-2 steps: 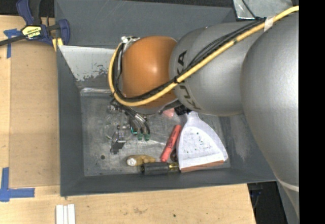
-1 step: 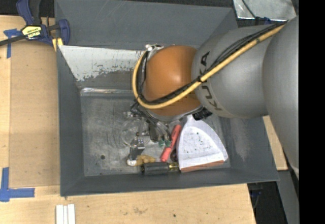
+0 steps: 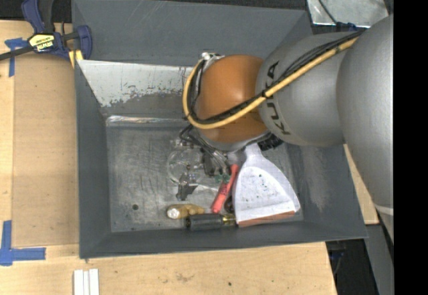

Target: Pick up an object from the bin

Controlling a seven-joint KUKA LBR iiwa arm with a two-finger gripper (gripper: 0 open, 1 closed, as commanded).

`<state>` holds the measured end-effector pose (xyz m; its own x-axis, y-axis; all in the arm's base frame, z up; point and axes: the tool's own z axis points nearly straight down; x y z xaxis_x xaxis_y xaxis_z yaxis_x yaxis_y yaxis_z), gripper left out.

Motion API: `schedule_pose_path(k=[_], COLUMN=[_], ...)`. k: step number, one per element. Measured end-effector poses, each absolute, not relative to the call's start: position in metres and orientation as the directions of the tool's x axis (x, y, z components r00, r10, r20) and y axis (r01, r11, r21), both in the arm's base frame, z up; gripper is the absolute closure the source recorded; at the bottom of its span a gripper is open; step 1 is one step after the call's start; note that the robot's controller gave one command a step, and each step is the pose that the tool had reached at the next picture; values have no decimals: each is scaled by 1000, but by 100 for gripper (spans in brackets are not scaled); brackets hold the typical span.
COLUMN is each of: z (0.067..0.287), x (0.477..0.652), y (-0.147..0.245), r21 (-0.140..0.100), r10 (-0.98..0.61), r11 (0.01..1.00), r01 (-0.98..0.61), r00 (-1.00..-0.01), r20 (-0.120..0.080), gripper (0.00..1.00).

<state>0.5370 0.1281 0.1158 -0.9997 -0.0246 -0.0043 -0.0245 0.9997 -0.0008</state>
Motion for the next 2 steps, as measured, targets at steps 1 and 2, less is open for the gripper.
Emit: schedule_pose_path(k=[1,2], z=[94,77], x=[521,543], y=[116,61], r21=[3,10], r10=[-155,-79], r11=[988,997], r01=[-155,-79], r00=[-988,-997], r20=[-13,-9], gripper=[0,100])
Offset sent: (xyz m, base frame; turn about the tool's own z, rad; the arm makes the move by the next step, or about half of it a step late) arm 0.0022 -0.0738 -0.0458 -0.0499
